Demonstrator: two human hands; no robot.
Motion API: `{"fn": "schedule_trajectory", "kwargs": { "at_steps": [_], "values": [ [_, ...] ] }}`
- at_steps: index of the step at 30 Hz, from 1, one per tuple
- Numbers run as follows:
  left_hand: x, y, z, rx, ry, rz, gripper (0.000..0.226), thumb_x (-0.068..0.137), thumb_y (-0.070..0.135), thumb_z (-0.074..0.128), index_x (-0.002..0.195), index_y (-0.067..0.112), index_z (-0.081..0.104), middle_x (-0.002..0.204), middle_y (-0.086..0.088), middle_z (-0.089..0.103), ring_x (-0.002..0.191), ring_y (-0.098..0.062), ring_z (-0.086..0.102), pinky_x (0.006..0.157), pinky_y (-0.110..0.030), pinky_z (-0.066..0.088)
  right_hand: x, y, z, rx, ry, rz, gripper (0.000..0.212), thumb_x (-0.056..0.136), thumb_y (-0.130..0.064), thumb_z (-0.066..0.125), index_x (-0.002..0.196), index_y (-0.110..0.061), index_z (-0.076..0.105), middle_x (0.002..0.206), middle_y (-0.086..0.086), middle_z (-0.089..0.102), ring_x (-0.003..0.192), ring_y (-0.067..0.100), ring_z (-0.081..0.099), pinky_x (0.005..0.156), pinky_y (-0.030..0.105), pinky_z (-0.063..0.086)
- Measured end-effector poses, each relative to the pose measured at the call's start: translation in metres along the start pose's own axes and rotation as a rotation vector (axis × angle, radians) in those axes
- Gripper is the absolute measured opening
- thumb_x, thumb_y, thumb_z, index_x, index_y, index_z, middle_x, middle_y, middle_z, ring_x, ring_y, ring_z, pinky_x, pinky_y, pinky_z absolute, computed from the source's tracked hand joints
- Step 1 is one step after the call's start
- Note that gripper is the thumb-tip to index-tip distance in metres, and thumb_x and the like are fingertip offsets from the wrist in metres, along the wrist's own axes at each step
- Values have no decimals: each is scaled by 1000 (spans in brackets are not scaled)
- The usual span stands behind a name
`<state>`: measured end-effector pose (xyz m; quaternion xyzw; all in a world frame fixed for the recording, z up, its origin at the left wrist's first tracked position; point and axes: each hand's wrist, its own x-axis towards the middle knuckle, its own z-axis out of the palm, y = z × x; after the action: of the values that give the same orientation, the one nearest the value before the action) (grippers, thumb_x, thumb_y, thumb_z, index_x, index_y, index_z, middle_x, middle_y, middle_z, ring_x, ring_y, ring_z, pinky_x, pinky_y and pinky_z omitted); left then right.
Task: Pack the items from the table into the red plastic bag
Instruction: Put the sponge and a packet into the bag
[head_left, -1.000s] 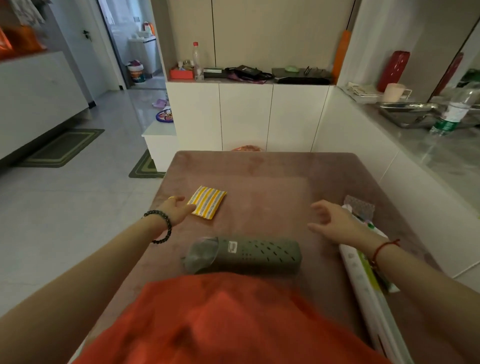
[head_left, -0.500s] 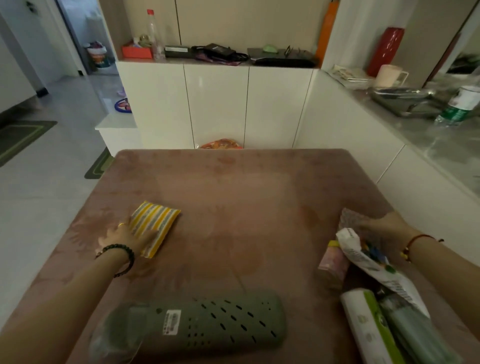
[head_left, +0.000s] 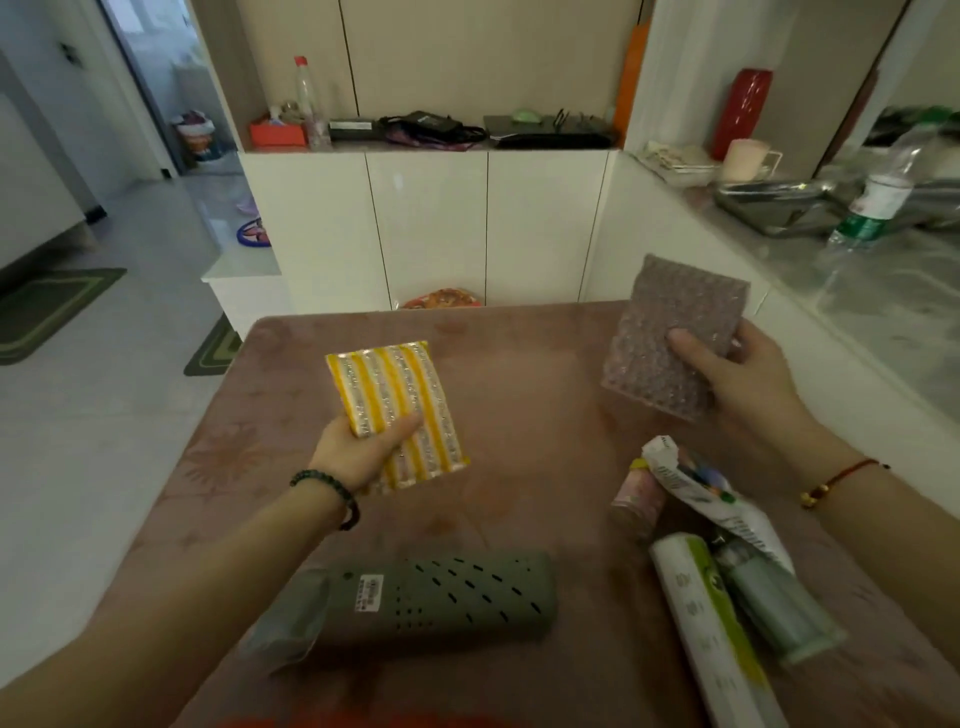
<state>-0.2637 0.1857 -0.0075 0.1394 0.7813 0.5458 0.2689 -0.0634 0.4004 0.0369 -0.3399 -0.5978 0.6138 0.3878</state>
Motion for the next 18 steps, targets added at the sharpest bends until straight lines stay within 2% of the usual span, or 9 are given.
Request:
{"fn": "schedule_trajectory", "kwargs": {
  "at_steps": [2, 4, 6, 8, 10, 13, 15, 16, 18],
  "values": [
    [-38, 15, 18, -111, -142, 34, 21, 81, 30, 64, 100, 24, 57, 116, -7, 66, 98, -24, 65, 88, -42, 53, -38, -17, 17, 12, -199, 24, 55, 76, -16, 67, 126, -12, 46, 117, 6, 63, 100, 19, 64, 83, 36, 56],
    [-76, 29, 34, -243, -237, 29, 21, 83, 35, 58, 101, 26, 53, 101, 3, 66, 85, -13, 63, 73, -31, 57, -74, -18, 30, -138, -314, 21, 43, 81, -16, 65, 120, -19, 47, 109, -2, 64, 94, 9, 63, 78, 26, 57],
    [-105, 36, 44, -270, -287, 15, 39, 74, 51, 57, 104, 27, 50, 94, 10, 60, 84, -8, 59, 80, -35, 55, -103, -19, 39, -233, -332, 15, 34, 85, -21, 62, 114, -26, 44, 107, -7, 62, 92, 3, 60, 76, 22, 53],
    [-125, 36, 45, -215, -332, -7, 73, 54, 62, 62, 116, 26, 45, 100, 8, 59, 93, -10, 59, 91, -42, 52, -126, -21, 41, -358, -347, 7, 31, 87, -29, 59, 112, -29, 41, 112, -4, 58, 95, 6, 58, 77, 21, 50],
    [-138, 32, 43, -235, -374, -57, 84, 50, 50, 73, 123, 19, 43, 109, 1, 63, 97, -17, 64, 87, -39, 54, -145, -21, 41, -461, -412, 17, 32, 89, -33, 56, 115, -28, 39, 116, -2, 55, 95, 5, 55, 71, 12, 48],
    [-157, 27, 38, -298, -369, -74, 59, 68, 22, 75, 121, 10, 51, 112, -9, 67, 98, -23, 67, 85, -38, 55, -166, -28, 33, -245, -548, 199, 25, 94, -29, 46, 116, -30, 34, 97, -22, 47, 78, -13, 48, 64, 0, 45],
    [-171, 27, 27, -358, -332, -66, 49, 73, 16, 71, 118, 8, 55, 111, -11, 69, 97, -21, 68, 82, -35, 57, -166, -24, 20, -88, -607, 268, 34, 91, -41, 43, 122, -28, 45, 116, -14, 58, 99, 0, 59, 89, 19, 50],
    [-176, 27, 18, -374, -319, -54, 52, 71, 19, 73, 118, 9, 55, 110, -9, 69, 94, -17, 69, 77, -31, 58, -159, -18, 12, -125, -530, 220, 38, 90, -41, 47, 125, -26, 48, 128, -4, 57, 110, 11, 58, 95, 30, 48],
    [-185, 26, -3, -345, -288, -28, 73, 55, 35, 83, 119, 15, 54, 111, -4, 70, 95, -15, 69, 81, -31, 57, -135, 0, -9, -420, -232, 36, 46, 88, -25, 60, 131, -19, 45, 138, 6, 48, 120, 22, 51, 97, 34, 43]
  ]
}}
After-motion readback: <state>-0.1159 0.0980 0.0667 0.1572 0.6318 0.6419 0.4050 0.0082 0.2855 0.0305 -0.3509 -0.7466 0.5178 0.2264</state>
